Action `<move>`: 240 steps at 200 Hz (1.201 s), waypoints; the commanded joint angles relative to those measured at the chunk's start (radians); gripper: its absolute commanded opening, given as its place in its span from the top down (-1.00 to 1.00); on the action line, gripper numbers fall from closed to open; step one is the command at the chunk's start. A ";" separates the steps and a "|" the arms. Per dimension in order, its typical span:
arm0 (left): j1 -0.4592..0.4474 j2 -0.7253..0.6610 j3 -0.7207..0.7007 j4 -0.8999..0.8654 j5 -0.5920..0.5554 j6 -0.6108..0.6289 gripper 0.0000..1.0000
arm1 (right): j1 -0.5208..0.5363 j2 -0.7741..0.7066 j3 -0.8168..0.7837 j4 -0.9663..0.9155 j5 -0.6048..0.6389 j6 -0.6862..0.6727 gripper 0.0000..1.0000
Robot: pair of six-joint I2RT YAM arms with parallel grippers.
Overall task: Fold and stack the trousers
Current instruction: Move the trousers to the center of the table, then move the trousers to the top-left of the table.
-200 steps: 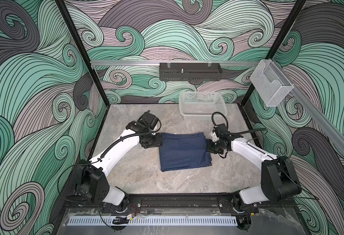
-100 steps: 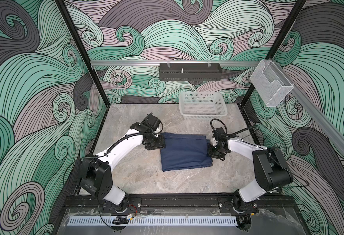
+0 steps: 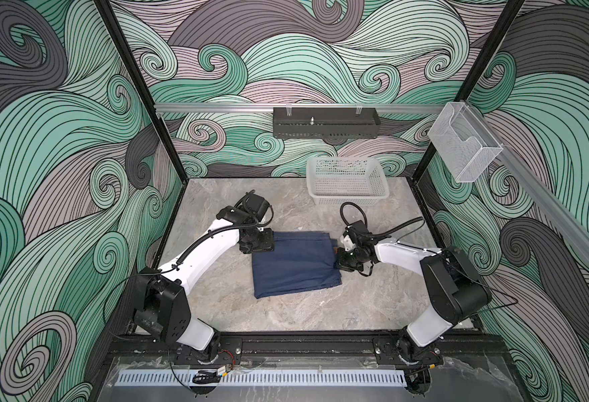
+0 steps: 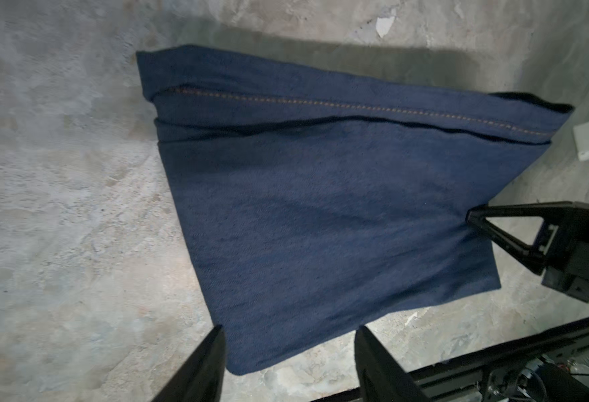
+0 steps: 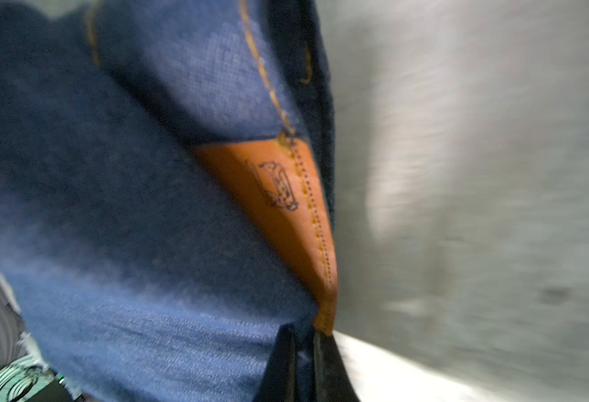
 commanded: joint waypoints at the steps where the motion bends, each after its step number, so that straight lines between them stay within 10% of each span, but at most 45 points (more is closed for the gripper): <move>1: 0.022 -0.030 0.034 -0.077 -0.083 0.018 -0.23 | 0.079 0.020 0.017 0.036 -0.018 0.094 0.79; 103: 0.022 -0.134 -0.094 -0.097 -0.103 -0.137 -0.24 | 0.154 -0.266 0.100 -0.173 0.263 0.008 -0.30; 240: -0.307 -0.031 -0.327 0.203 -0.211 -0.536 -0.70 | 0.372 -0.872 -0.288 0.023 0.617 -0.095 -0.29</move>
